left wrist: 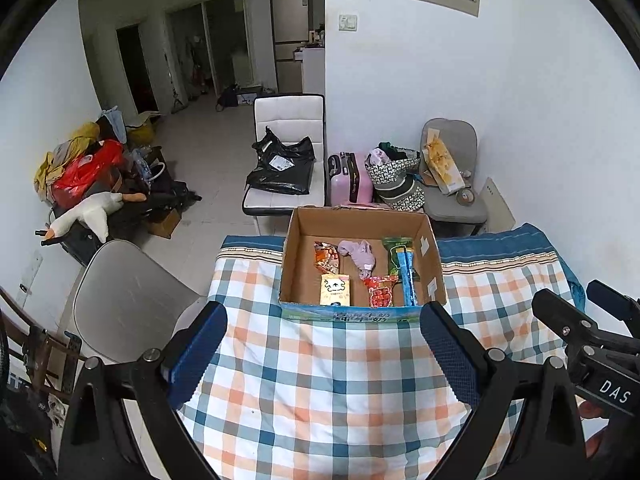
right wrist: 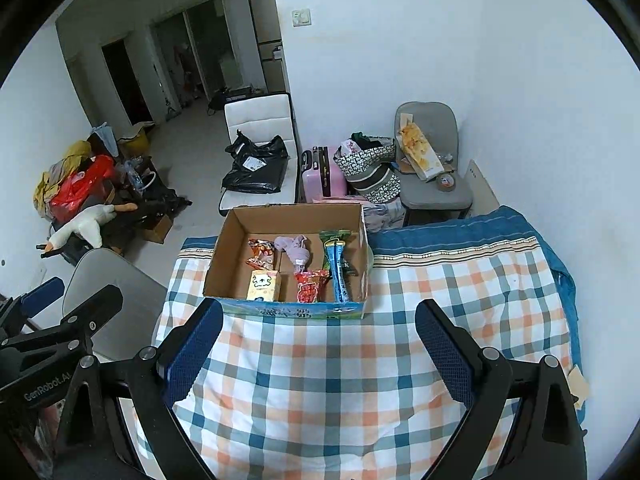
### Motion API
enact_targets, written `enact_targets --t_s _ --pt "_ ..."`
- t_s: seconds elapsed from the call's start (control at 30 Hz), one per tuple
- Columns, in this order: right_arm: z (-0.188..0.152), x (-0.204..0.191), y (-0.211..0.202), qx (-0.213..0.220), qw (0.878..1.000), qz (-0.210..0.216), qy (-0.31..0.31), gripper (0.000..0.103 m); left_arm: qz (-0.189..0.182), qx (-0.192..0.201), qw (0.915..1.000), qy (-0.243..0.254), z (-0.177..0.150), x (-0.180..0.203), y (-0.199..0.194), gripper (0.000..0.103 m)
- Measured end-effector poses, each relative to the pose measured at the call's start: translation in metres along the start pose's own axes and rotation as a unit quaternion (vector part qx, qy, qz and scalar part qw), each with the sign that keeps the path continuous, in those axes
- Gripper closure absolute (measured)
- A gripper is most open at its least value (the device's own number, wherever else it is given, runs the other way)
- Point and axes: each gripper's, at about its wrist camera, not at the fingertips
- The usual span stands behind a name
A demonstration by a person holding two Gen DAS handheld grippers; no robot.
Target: Organize soft objects
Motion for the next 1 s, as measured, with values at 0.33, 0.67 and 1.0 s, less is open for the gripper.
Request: enact_targets --t_s 0.33,0.67,1.0 --pt "0.0039 0.0022 -0.001 0.0 1.0 -0.004 0.005 0.004 0.0 0.002 1.0 0.0 0.0024 0.0006 -0.0023 0.004" --pt "0.0079 -0.0004 -0.0023 0.003 1.0 -0.011 0.01 0.004 0.001 0.003 1.0 0.0 0.0055 0.0015 -0.0034 0.004" --pt "0.009 0.001 -0.0032 0.004 1.0 -0.016 0.011 0.004 -0.001 0.004 1.0 0.001 0.0052 0.0007 -0.0031 0.004"
Point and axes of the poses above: each gripper's, at about its wrist camera, not at the fingertips, and y roughly the way its jaws point, x to its right, z to its top, and after that the axes turned 5 degrees about -x, right-handed
